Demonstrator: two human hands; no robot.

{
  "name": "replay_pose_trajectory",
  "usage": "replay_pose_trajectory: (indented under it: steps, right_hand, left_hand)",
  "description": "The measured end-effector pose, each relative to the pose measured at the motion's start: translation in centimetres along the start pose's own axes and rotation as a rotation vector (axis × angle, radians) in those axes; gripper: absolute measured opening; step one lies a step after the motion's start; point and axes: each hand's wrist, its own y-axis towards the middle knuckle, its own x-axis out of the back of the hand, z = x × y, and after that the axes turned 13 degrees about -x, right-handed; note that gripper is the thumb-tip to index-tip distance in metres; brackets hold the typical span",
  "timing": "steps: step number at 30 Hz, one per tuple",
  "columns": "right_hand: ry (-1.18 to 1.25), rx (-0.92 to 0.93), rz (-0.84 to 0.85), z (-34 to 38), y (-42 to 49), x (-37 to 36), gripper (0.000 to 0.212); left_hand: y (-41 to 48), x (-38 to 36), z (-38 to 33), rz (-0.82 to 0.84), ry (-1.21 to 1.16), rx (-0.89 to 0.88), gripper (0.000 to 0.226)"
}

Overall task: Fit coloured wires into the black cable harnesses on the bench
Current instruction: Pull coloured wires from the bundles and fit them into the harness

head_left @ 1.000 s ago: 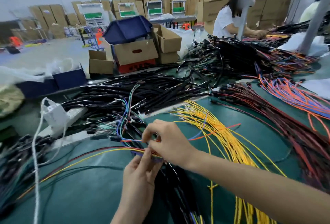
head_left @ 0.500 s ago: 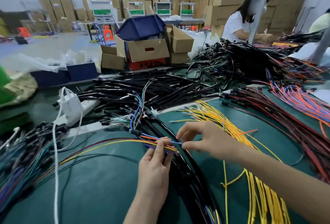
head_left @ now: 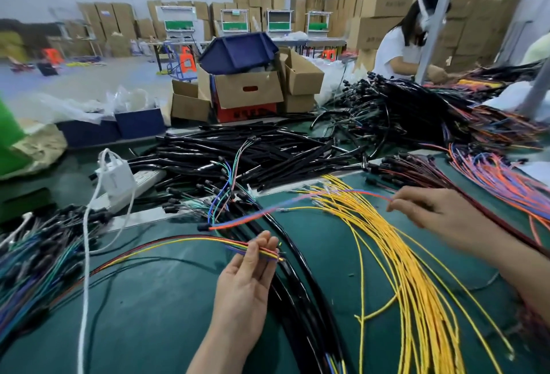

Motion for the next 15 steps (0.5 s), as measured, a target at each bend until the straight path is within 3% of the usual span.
replay_pose_trajectory:
  steps: [5, 9, 13, 15]
  right_hand:
    - [0.171, 0.043, 0.2, 6.3, -2.2, -5.7, 0.025]
    - [0.335, 0.067, 0.148, 10.9, -2.0, -9.2, 0.02]
    - [0.663, -0.107, 0.283, 13.2, -1.0, -11.4, 0.015]
    - [0.555, -0.078, 0.22, 13.2, -0.5, -12.3, 0.012]
  left_hand:
    - [-0.6, 0.1, 0.2, 0.104, 0.106, 0.004, 0.022]
    - [-0.9, 0.2, 0.0, 0.179, 0.154, 0.01, 0.021]
    - [-1.1, 0.5, 0.1, 0.204, 0.183, 0.01, 0.017]
    - [-1.0, 0.5, 0.1, 0.207, 0.179, 0.008, 0.016]
